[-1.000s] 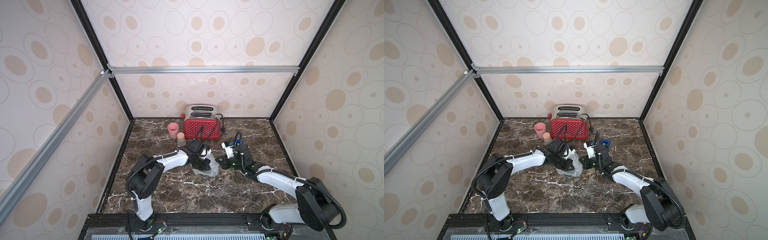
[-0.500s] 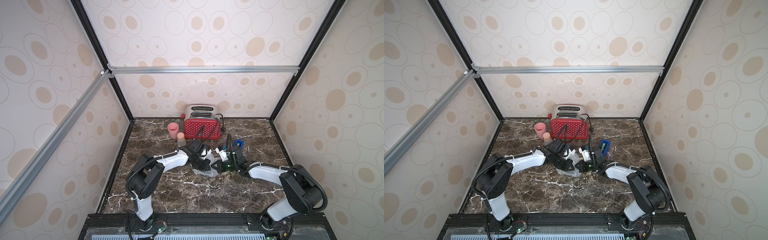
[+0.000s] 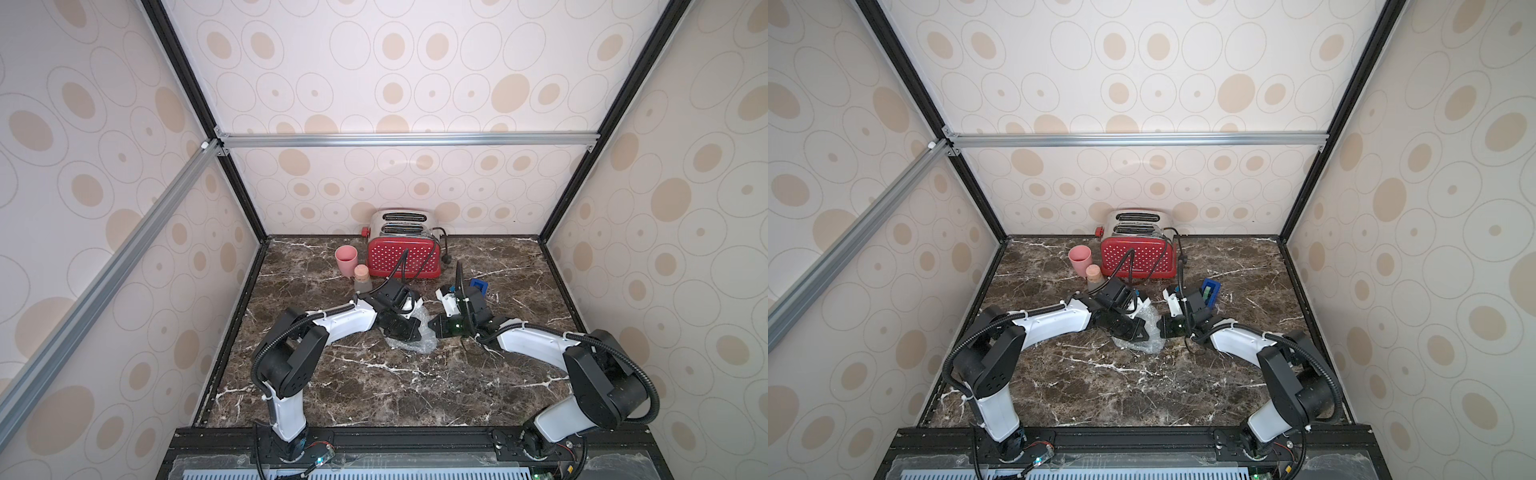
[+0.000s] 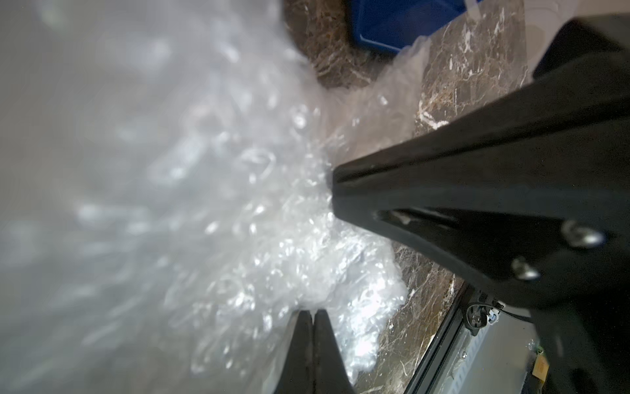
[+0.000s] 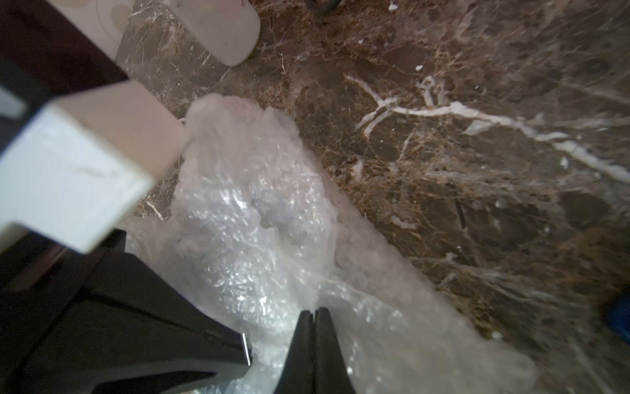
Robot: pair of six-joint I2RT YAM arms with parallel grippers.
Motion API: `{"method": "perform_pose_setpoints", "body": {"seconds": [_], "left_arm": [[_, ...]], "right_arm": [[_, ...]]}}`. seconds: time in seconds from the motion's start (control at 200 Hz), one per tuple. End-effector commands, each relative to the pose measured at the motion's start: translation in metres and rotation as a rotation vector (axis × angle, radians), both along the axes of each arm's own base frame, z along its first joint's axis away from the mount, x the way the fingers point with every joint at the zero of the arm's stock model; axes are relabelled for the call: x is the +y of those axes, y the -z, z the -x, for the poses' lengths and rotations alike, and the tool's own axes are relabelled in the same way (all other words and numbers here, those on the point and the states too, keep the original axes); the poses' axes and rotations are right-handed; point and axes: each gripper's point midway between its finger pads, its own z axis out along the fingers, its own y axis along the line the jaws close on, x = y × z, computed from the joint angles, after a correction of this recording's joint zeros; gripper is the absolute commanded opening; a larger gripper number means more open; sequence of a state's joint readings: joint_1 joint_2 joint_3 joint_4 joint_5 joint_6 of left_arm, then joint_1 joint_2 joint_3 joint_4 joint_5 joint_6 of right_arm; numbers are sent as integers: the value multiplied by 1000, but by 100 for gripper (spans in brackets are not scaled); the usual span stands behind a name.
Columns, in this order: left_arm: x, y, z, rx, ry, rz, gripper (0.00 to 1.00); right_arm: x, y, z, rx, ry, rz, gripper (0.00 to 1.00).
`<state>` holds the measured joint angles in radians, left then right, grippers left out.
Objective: Wrap bowls in bubble wrap
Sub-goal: Stick the tape on the bubble wrap, then reset both arms
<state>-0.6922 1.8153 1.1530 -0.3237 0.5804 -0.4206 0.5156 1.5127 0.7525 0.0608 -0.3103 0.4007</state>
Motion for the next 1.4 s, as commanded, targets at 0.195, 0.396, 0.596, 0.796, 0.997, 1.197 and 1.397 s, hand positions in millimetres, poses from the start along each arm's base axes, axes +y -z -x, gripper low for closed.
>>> {"method": "perform_pose_setpoints", "body": {"seconds": [0.195,0.396,0.596,0.796,0.997,1.197,1.397], "left_arm": [[0,-73,-3,-127,8,70,10],[31,-147,-9,-381,-86,92,50],[145,-192,-31,-761,-511,-154,81],[275,-182,-26,-1069,-916,-549,92],[329,-134,-21,-1203,-1053,-628,99],[360,-96,-47,-1126,-1036,-759,99],[365,-68,-84,-1101,-954,-723,99]], "right_arm": [[-14,-67,1,-172,16,-10,11],[-50,-108,2,-345,117,72,39],[-114,-128,-4,-502,374,238,64],[-192,-119,-5,-631,687,498,80],[-247,-88,-1,-607,869,605,82],[-265,-62,-9,-620,900,693,82],[-272,-52,-27,-664,926,691,82]]}}
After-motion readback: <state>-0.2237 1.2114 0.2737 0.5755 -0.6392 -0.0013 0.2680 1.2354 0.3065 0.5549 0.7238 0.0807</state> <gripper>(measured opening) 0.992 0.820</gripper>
